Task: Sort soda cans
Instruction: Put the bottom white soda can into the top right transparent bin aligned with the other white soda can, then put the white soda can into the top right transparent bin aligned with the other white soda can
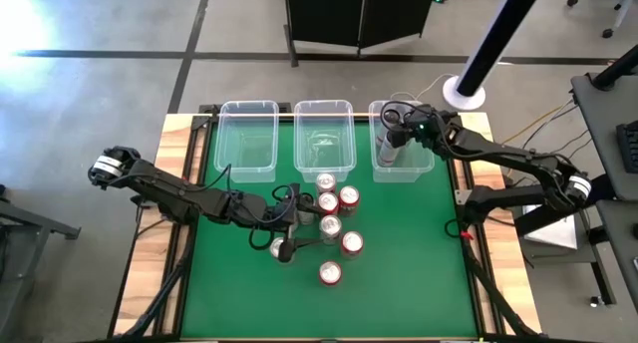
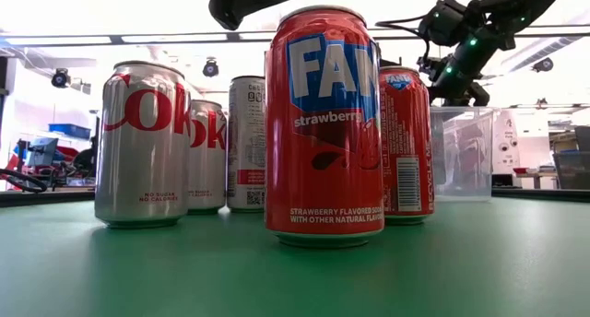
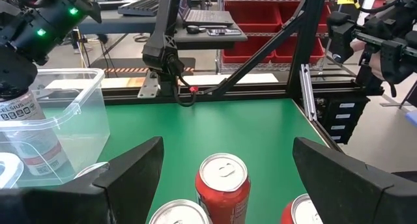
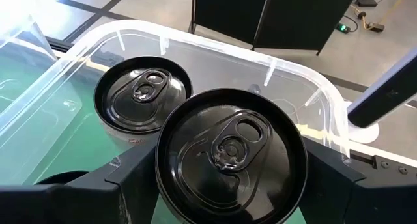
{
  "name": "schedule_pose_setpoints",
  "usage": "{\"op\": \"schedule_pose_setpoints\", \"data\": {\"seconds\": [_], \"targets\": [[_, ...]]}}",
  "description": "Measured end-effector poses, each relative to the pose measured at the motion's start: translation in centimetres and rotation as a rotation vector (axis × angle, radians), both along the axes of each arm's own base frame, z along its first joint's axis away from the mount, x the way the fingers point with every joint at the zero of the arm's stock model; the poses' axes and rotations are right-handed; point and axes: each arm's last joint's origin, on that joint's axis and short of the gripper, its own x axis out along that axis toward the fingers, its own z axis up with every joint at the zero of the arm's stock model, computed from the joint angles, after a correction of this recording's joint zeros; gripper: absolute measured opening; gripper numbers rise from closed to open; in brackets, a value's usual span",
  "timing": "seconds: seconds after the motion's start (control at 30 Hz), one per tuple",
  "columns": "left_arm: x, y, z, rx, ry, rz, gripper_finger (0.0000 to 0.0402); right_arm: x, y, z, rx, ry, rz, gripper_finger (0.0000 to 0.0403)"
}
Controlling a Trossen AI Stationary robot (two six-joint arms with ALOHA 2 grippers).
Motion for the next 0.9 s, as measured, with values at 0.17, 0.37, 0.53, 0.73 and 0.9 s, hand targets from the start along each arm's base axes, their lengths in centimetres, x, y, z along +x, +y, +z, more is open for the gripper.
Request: {"op": "schedule_pose_setpoints", "data": {"seconds": [0.17, 0.37, 0.53, 0.73, 0.9], "targets": [[0.0, 0.0, 0.0, 0.000, 0.000, 0.000, 0.0324, 0.0, 0.0, 0.0, 0.000, 0.009, 0.011, 0.0290], [0.0, 0.0, 0.0, 0.000, 0.001, -0.001, 0.0324, 0.0, 0.0, -0.1, 0.003, 0.011, 0.015, 0.0300], [0.0, 0.0, 0.0, 0.000, 0.001, -0.001, 0.0324, 0.0, 0.1, 0.0, 0.002, 0.011, 0.015, 0.0296], [0.0, -0.1, 0.0, 0.000, 0.001, -0.002, 0.0324, -0.3, 0.3, 1.2, -0.012, 0.024, 0.049, 0.0292], [-0.2, 0.0, 0.2, 0.014, 0.002, -0.004, 0.0324, -0.4, 1.3, 4.4, -0.049, -0.055, 0.115, 0.0303]]}}
